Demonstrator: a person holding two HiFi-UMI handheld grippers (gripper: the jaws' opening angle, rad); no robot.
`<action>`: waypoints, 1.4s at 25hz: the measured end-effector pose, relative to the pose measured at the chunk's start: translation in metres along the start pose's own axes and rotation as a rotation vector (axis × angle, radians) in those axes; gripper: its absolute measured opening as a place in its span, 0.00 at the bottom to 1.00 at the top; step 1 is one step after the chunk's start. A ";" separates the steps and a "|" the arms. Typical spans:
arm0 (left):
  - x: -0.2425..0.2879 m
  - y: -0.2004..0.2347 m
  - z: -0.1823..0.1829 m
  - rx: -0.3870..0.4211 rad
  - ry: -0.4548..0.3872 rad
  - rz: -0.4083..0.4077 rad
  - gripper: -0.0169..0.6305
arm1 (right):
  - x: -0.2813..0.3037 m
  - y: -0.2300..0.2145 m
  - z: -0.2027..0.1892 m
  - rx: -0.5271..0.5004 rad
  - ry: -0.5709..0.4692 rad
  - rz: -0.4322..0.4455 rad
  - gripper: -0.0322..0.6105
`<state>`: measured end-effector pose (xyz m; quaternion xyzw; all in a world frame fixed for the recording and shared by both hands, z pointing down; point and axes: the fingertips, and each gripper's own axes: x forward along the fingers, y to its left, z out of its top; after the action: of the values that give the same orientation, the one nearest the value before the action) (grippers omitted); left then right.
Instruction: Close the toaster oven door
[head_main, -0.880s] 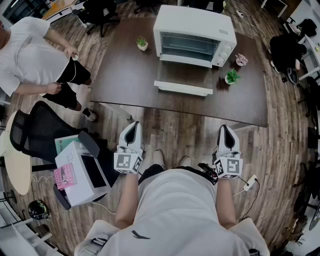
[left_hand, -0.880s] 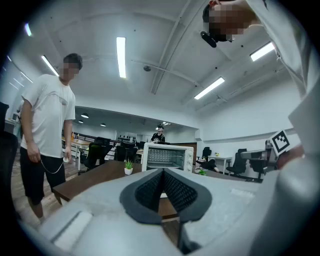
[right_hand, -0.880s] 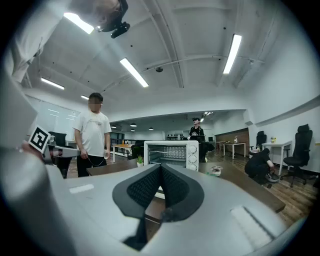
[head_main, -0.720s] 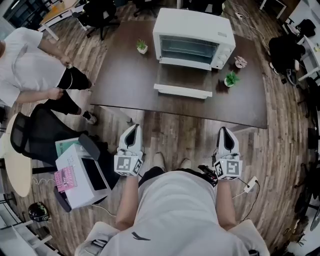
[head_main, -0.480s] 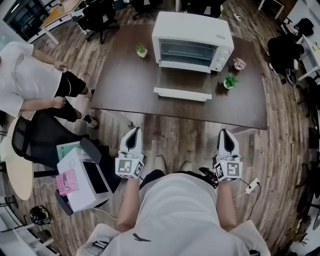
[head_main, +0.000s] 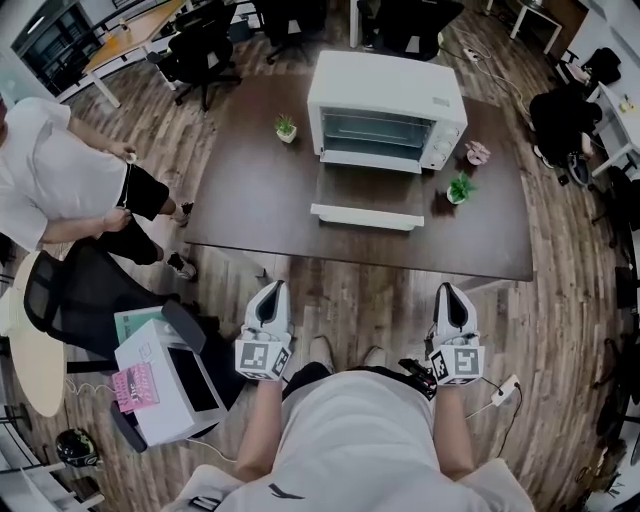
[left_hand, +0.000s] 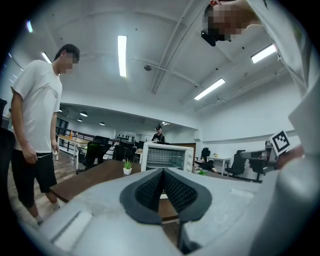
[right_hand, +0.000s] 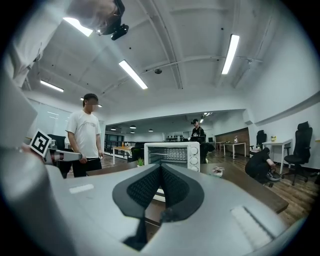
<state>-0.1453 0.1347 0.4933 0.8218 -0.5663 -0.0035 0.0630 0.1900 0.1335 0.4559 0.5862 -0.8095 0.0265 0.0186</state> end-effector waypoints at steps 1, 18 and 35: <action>0.000 0.004 0.000 0.000 0.001 -0.001 0.01 | 0.002 0.002 0.000 0.000 0.001 -0.002 0.05; 0.048 0.077 0.005 -0.011 0.030 -0.080 0.01 | 0.047 0.033 0.002 -0.017 0.047 -0.103 0.05; 0.170 0.085 0.024 0.018 0.023 -0.048 0.01 | 0.163 -0.046 0.003 0.009 0.028 -0.064 0.05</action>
<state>-0.1656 -0.0563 0.4898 0.8355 -0.5458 0.0095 0.0621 0.1825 -0.0357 0.4641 0.6113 -0.7900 0.0377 0.0280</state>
